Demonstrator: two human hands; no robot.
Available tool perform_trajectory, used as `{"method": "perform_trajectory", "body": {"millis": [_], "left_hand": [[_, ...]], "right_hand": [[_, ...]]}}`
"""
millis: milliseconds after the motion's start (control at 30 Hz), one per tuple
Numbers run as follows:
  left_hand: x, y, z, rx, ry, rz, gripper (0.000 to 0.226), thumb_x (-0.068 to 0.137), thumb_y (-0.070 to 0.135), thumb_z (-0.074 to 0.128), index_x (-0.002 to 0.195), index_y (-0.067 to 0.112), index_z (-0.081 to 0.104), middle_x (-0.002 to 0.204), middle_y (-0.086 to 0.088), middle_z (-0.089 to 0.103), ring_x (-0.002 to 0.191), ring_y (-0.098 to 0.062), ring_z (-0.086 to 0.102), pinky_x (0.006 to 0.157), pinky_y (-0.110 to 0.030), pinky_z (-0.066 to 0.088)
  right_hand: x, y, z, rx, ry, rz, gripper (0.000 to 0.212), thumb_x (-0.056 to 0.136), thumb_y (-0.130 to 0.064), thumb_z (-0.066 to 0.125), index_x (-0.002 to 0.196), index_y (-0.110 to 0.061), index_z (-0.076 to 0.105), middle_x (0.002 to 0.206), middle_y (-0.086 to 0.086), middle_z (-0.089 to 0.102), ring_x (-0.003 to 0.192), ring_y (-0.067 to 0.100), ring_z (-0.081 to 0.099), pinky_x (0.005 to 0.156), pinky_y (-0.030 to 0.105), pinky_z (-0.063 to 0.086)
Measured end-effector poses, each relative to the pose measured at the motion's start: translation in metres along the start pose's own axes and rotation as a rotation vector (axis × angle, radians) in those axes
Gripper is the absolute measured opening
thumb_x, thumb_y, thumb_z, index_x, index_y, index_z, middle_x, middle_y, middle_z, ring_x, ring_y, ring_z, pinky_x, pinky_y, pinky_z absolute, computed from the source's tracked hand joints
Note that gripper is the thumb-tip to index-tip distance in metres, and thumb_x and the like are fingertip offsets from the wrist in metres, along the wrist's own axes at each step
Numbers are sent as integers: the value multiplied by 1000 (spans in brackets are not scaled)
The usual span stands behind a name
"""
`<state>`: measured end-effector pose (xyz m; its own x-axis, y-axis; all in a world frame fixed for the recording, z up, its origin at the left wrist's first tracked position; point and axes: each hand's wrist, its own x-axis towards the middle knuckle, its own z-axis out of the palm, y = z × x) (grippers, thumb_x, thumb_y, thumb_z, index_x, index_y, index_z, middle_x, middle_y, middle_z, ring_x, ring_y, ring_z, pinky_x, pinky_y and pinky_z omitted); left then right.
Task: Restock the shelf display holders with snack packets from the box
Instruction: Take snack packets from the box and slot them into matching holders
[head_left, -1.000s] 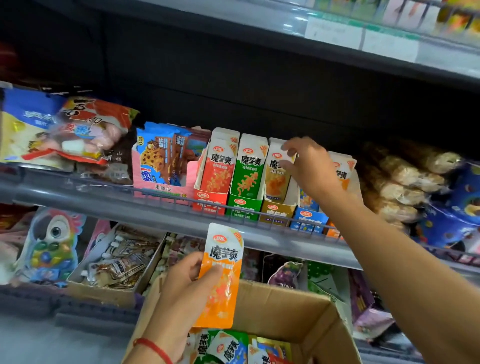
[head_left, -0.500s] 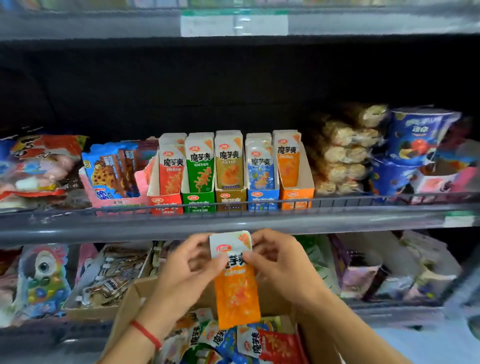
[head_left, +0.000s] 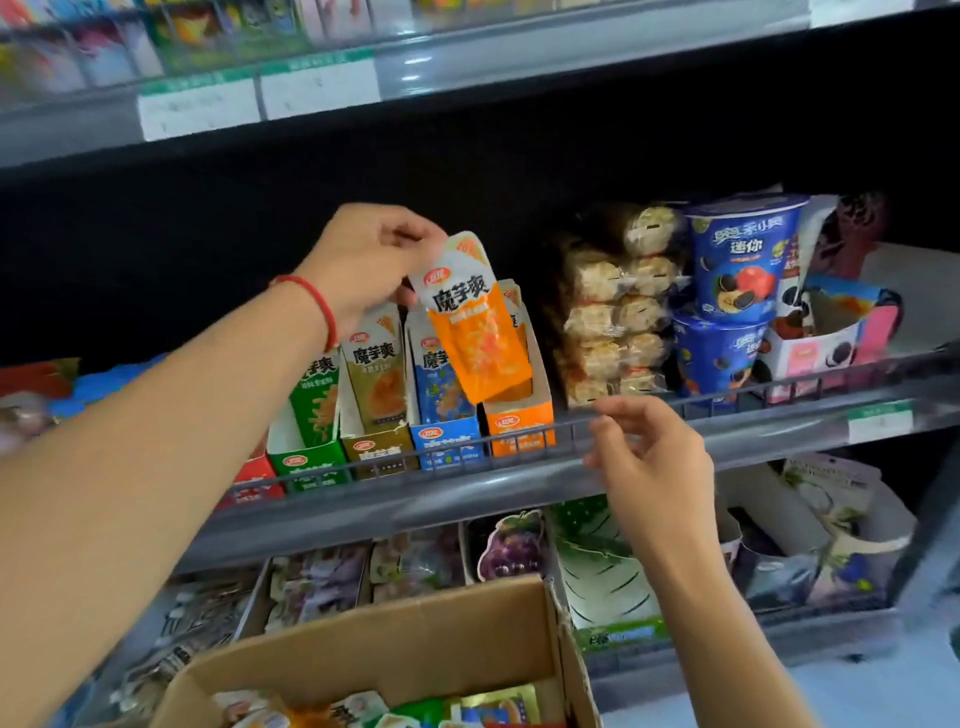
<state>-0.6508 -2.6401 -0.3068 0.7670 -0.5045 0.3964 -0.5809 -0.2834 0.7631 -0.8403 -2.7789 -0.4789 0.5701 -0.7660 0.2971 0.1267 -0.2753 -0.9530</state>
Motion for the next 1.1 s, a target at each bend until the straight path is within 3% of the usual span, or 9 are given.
{"method": "perform_trajectory", "body": {"millis": [100, 200, 300, 400, 600, 667, 900, 1100], "left_hand": [[37, -4, 23, 22, 4, -90, 11, 96, 18, 68, 89, 26, 71, 97, -3, 73, 86, -15, 70, 58, -24, 54], [61, -19, 48, 204, 41, -104, 12, 95, 23, 68, 85, 29, 71, 98, 0, 73, 86, -16, 70, 61, -26, 57], [72, -39, 70, 307, 66, -47, 8, 93, 19, 69, 91, 23, 76, 97, 1, 75, 95, -15, 70, 80, -30, 59], [72, -51, 84, 400, 74, 4, 11, 94, 15, 66, 96, 18, 78, 99, 0, 75, 96, -13, 69, 83, -23, 51], [75, -70, 93, 617, 72, 150, 12, 97, 16, 61, 99, 19, 72, 105, -3, 68, 108, -22, 54, 86, -34, 42], [78, -73, 93, 672, 93, 183, 11, 97, 17, 61, 100, 17, 71, 107, -5, 66, 112, -26, 51, 91, -38, 42], [76, -76, 88, 700, 62, 177, 17, 95, 22, 65, 112, 20, 68, 115, -5, 63, 117, -25, 50, 95, -40, 44], [-19, -73, 45, 618, 92, 269, 30, 94, 12, 63, 122, 24, 62, 114, 7, 59, 112, -8, 47, 95, -20, 34]], "right_hand": [[4, -1, -5, -19, -3, 3, 15, 99, -20, 62, 99, -35, 65, 78, -11, 72, 68, 19, 70, 71, 51, 59], [6, -2, -7, -27, -8, 13, 16, 99, -19, 61, 101, -35, 64, 78, -16, 71, 67, 19, 70, 70, 50, 59], [9, -1, -6, -31, -26, 12, 17, 99, -19, 61, 100, -36, 64, 76, -11, 72, 65, 19, 70, 70, 47, 60], [11, 0, -6, -40, -47, 24, 16, 99, -21, 61, 100, -36, 63, 68, -5, 72, 63, 16, 69, 63, 39, 58], [13, -1, -8, -35, -73, 13, 16, 99, -20, 60, 98, -36, 64, 71, -15, 71, 59, 10, 67, 50, 21, 50], [12, 0, -8, -40, -86, 7, 17, 99, -19, 60, 98, -35, 64, 67, -10, 71, 56, 10, 65, 47, 19, 47], [12, 4, 4, -83, -123, -21, 17, 98, -15, 62, 95, -32, 66, 79, -11, 71, 64, 4, 68, 61, 19, 53], [10, 9, 11, -138, -169, -82, 19, 98, -13, 61, 95, -31, 68, 78, -8, 71, 69, 8, 69, 70, 35, 60]]}}
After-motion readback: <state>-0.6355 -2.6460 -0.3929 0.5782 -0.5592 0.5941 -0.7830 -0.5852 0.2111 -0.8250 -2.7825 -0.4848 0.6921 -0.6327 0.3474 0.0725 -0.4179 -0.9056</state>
